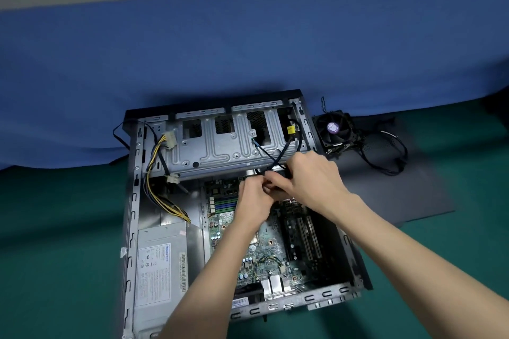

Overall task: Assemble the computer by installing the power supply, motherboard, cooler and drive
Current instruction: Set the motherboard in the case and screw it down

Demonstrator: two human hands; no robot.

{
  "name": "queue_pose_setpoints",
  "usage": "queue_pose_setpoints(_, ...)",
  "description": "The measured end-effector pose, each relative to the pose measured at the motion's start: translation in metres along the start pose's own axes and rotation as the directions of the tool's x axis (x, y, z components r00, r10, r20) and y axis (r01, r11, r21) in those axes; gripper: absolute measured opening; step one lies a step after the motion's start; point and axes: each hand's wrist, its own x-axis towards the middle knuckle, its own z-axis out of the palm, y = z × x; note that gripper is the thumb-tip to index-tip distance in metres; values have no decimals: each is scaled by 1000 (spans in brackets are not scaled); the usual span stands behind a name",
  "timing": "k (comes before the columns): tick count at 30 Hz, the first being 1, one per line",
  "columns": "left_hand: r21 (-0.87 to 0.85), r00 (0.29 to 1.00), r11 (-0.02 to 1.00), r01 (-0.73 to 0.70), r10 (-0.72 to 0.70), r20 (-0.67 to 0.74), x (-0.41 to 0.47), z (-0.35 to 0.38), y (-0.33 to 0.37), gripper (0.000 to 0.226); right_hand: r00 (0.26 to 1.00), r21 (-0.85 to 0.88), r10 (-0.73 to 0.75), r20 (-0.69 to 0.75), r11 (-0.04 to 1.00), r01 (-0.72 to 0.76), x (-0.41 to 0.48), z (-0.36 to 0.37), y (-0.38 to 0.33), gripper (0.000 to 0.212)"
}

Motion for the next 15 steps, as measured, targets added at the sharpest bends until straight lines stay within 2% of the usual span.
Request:
queue_pose_setpoints(2,-19,1000,1000,-3,4,7,1,0,1,26,998,12,-54,-24,998,54,0,-2,2,48)
queue_pose_setpoints(5,-71,998,997,-41,44,50,-2,-4,2,42,988,89,-152,14,985,151,-3,0,2,31)
queue_pose_setpoints(7,-76,997,997,-16,22,80,-4,-2,2,41,994,82,-106,-13,991,107,-1,2,1,34)
queue_pose_setpoints(9,-45,998,999,5,-2,63,-3,1,2,27,998,20,-50,-28,999,50,1,1,-1,44)
queue_pose_setpoints(11,-37,999,999,-20,21,26,-1,1,2,22,997,9,-69,-20,998,70,1,1,0,44)
queue_pose_setpoints(13,-52,999,998,-38,38,-11,0,-1,2,30,991,71,-135,4,988,134,-1,3,3,34)
queue_pose_setpoints(15,-85,999,996,-40,39,-13,-1,-2,3,43,991,122,-136,0,983,135,-3,5,4,33)
